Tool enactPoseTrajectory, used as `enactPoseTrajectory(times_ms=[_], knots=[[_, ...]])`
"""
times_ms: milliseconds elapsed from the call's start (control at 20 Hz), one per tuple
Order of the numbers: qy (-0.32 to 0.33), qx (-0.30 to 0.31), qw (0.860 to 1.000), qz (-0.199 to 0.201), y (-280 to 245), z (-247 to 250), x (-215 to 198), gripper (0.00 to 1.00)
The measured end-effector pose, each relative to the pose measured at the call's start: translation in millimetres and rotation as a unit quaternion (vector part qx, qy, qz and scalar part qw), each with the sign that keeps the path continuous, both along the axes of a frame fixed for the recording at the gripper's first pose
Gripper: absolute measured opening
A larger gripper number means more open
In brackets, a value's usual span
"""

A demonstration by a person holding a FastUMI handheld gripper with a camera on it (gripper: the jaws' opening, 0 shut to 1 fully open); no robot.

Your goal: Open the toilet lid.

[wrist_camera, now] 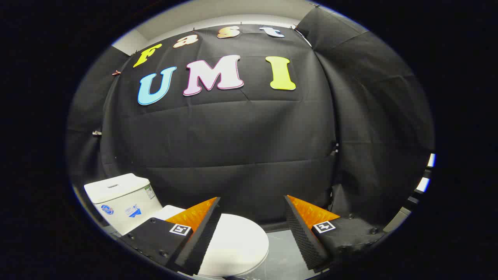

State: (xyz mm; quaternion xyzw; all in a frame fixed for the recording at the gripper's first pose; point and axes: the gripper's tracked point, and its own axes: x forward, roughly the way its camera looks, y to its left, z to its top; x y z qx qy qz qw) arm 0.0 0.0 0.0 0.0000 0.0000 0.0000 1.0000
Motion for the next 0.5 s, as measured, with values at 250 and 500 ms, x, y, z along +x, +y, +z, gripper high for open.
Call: enactPoseTrajectory(times_ms=[250,500], knots=[[0.001,0.001,1.0,-0.005,-2.0,0.8,-0.1,0.98],[0.007,0.004,1.0,-0.004,-1.2,-3.0,1.3,0.98]])
